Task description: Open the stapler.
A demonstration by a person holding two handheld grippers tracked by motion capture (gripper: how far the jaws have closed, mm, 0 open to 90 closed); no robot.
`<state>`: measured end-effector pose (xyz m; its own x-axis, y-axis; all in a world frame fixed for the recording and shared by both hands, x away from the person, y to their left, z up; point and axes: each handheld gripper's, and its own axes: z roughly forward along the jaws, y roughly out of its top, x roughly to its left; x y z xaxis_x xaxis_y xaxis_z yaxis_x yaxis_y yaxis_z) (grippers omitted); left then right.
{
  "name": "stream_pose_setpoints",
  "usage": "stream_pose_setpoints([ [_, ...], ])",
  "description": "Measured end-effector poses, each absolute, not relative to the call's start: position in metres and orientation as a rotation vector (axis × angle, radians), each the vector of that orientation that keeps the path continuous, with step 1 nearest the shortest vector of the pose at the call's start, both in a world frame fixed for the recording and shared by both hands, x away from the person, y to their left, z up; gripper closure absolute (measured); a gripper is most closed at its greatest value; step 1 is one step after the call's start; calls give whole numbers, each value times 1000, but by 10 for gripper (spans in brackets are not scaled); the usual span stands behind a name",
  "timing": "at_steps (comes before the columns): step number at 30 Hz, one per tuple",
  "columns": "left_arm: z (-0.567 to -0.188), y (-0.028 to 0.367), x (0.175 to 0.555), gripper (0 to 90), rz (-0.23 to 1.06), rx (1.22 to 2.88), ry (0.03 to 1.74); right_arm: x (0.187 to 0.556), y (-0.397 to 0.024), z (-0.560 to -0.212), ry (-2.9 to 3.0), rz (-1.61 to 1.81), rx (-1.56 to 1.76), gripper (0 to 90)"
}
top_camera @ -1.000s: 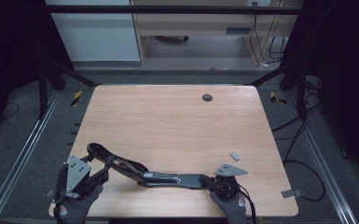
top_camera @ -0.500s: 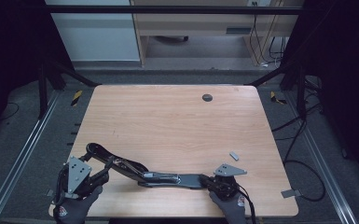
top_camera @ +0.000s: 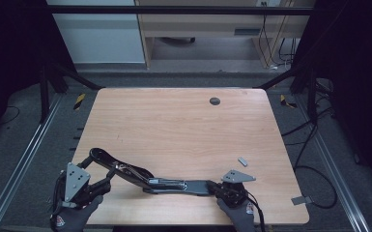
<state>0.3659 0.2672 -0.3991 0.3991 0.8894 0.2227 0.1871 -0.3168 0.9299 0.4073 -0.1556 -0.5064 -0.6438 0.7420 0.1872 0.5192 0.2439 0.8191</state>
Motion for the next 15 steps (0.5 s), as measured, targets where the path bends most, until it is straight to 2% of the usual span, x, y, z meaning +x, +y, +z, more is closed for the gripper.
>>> stream_pose_setpoints([
  [3, -400, 268, 365, 255, 981, 1773, 915, 407, -156, -506, 2276, 1353, 1182, 900],
  [4, -402, 268, 361, 249, 977, 1778, 960, 407, -156, -506, 2276, 1354, 1182, 900],
  [15, -414, 276, 354, 225, 971, 1823, 996, 407, -156, -507, 2274, 1356, 1185, 900],
])
